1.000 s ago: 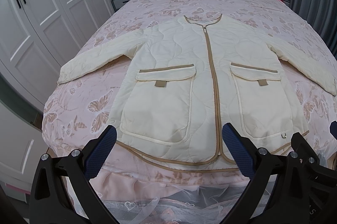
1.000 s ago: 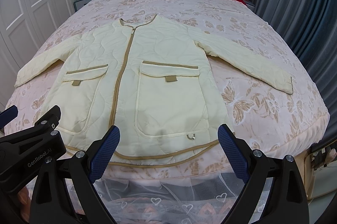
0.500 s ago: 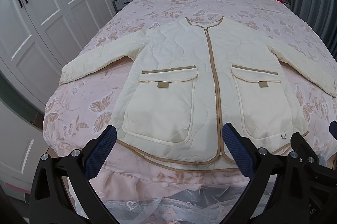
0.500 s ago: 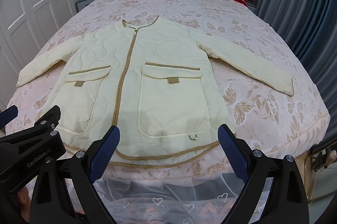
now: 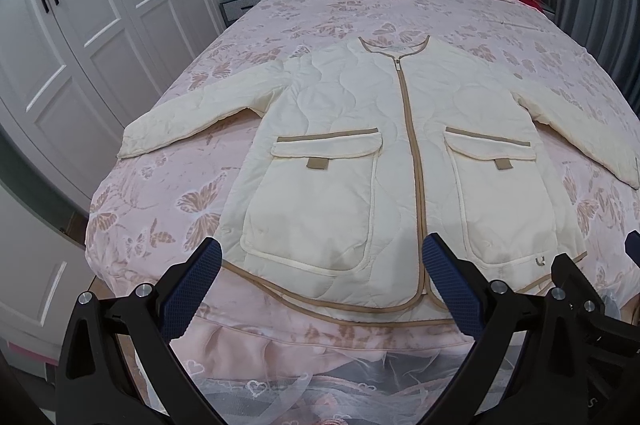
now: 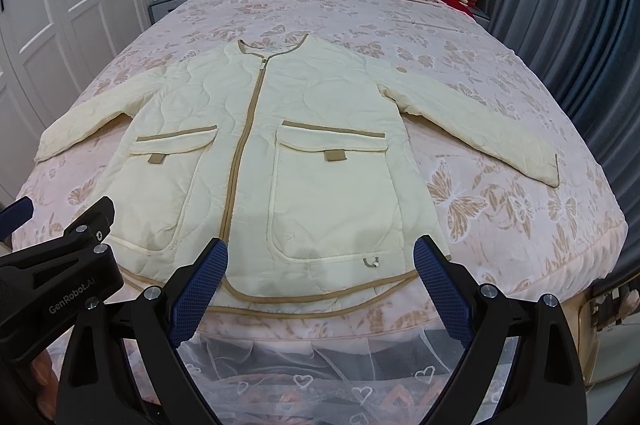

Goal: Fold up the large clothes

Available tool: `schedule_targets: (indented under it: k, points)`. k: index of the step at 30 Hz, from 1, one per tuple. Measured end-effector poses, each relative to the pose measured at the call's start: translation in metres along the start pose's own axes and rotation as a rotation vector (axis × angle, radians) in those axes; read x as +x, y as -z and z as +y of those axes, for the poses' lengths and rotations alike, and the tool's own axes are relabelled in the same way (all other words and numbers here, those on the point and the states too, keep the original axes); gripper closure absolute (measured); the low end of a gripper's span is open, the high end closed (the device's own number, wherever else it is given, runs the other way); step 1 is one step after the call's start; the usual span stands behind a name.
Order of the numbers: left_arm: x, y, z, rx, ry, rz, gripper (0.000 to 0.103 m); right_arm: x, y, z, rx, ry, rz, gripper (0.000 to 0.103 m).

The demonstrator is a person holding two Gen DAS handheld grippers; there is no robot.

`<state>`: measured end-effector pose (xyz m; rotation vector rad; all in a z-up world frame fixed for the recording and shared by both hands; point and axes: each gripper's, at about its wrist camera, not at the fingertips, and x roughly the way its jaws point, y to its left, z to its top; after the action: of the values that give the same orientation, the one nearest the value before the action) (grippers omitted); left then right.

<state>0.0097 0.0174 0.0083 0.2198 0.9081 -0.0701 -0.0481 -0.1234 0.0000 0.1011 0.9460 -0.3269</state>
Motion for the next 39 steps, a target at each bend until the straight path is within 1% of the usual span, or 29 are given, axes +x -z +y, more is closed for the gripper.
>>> schedule_targets:
  k: [15, 30, 32, 35, 37, 39]
  points:
    - [-0.002, 0.000, 0.008, -0.015, -0.007, -0.003, 0.005, -0.003, -0.001, 0.005, -0.008, -0.009, -0.001, 0.011]
    - [0.002, 0.004, 0.010, -0.018, -0.011, 0.011, 0.005, 0.005, 0.000, 0.006, -0.004, -0.026, 0.010, 0.011]
    - [0.005, 0.003, 0.010, -0.020, -0.009, 0.017, 0.005, 0.007, -0.001, 0.002, 0.000, -0.039, 0.007, 0.011]
    - [0.012, 0.002, 0.013, -0.033, 0.001, 0.036, 0.005, 0.014, -0.006, -0.014, 0.026, -0.087, 0.001, 0.011]
    - [0.019, -0.001, 0.016, -0.044, 0.017, 0.047, 0.005, 0.025, -0.012, -0.037, 0.087, -0.126, 0.006, 0.011]
    - [0.027, -0.004, 0.022, -0.069, 0.035, 0.061, 0.005, 0.041, -0.020, -0.070, 0.167, -0.133, 0.009, 0.011]
